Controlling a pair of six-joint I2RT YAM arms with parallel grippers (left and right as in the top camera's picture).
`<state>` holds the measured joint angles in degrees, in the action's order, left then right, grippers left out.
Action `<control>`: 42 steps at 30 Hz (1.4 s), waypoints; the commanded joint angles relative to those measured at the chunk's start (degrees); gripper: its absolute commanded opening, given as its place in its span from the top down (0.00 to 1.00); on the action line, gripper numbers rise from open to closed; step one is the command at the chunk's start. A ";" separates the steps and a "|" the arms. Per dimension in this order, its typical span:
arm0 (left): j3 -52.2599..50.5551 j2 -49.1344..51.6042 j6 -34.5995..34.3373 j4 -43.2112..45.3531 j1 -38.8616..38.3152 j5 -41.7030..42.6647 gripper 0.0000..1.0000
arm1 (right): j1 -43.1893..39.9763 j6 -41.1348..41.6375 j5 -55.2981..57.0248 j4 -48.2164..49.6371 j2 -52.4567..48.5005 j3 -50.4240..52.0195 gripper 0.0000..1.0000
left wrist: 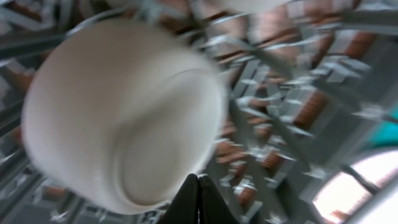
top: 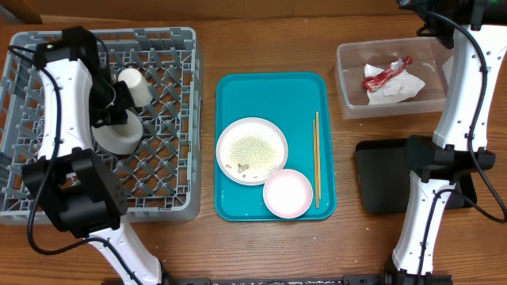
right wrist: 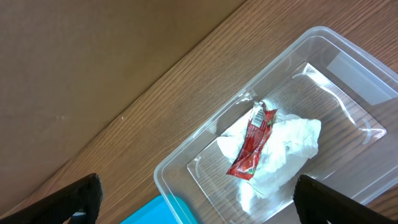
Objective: Sort waste into correct bins and load items into the dishwasher
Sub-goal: 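Lower the white bowl upside down into the rack and release, then reach the left gripper to the pink bowl on the tray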
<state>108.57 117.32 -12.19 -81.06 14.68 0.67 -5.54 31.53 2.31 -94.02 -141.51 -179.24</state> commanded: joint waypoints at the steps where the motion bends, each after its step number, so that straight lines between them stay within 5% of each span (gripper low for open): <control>1: -0.79 -0.33 -5.22 -0.68 0.85 -10.32 0.96 | -0.17 0.24 -0.04 0.26 1.25 -0.72 0.00; 18: -0.68 -0.48 -6.21 -0.07 9.68 -9.60 0.96 | -0.17 0.24 -0.04 0.26 1.25 -0.72 0.00; 25: 6.14 -6.40 -5.35 -2.36 8.35 -0.74 0.96 | -0.17 0.24 -0.04 0.26 1.25 -0.72 0.00; 32: 7.93 -16.94 2.60 5.73 -0.37 15.58 0.96 | -0.17 0.24 -0.04 0.26 1.25 -0.72 0.00; 35: 7.89 -17.57 2.58 6.12 -6.29 15.47 0.85 | -0.17 0.24 -0.04 0.26 1.25 -0.72 0.00; 39: 7.78 -15.69 2.58 6.14 -13.90 15.45 0.30 | -0.17 0.24 -0.04 0.26 1.25 -0.72 0.00; 42: 7.78 -13.09 2.58 6.34 -19.37 15.47 0.21 | -0.17 0.24 -0.04 0.26 1.25 -0.72 0.00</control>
<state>116.73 100.88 -10.37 -74.94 -1.06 14.72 -5.54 31.51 2.31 -94.02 -141.49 -179.24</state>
